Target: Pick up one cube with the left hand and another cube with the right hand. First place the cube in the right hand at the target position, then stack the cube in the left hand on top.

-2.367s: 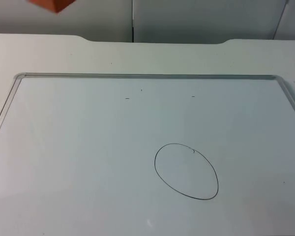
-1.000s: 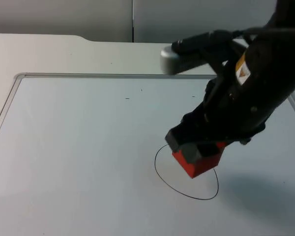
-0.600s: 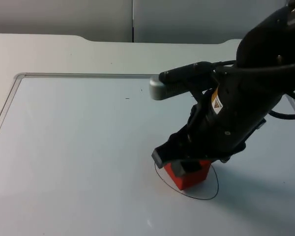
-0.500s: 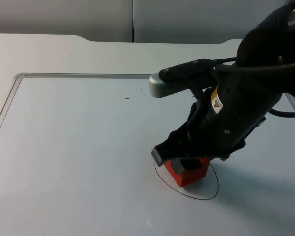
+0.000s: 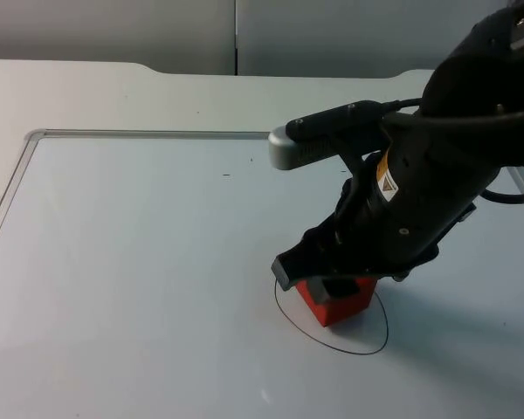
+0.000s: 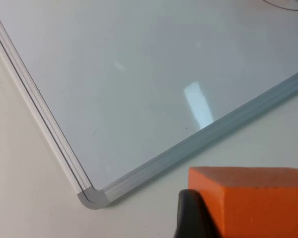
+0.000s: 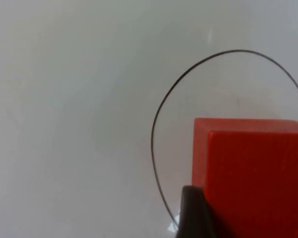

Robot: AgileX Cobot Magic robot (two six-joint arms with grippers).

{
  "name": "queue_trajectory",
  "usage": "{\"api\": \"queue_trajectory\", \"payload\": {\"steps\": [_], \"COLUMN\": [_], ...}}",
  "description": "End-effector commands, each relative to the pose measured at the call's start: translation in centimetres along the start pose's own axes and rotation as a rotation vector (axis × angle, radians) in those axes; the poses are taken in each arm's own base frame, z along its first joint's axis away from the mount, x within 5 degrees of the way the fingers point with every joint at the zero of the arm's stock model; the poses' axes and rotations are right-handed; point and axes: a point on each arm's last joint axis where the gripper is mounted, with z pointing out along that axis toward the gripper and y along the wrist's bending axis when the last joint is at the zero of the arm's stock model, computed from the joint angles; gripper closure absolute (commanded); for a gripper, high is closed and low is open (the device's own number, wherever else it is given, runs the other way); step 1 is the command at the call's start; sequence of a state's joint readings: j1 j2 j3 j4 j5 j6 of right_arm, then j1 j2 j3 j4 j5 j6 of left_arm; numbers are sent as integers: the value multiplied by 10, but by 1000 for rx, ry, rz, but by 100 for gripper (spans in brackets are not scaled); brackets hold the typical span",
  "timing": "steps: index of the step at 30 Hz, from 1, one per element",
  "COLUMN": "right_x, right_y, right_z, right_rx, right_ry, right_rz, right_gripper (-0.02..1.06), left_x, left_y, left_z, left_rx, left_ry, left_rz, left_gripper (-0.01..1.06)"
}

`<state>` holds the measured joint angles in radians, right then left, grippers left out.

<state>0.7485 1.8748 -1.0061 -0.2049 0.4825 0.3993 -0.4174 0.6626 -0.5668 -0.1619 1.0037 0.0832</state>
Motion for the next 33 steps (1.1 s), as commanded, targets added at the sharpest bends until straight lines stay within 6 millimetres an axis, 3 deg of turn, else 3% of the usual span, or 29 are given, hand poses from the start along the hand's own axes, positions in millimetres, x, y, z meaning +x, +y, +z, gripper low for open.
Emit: {"api": "queue_trajectory", "payload": {"steps": [1, 25, 30, 33], "right_x": [0, 2, 3, 4], "right_y": [1, 2, 2, 1], "right_z": [1, 9, 9, 8], "right_rx": [-2, 4, 3, 10], "right_ry": [-10, 8, 14, 33], "right_rz": [-7, -2, 4, 7], "right_gripper": [105, 105, 89, 65], "left_x": [0, -1, -1, -1], "left_y": [-1, -1, -1, -1], "left_z": [0, 0, 0, 0], "left_rx": [4, 4, 4, 4], "left_ry": [-16, -22, -22, -22], "left_rz": [-4, -4, -4, -4], "left_gripper": [93, 93, 93, 93]}}
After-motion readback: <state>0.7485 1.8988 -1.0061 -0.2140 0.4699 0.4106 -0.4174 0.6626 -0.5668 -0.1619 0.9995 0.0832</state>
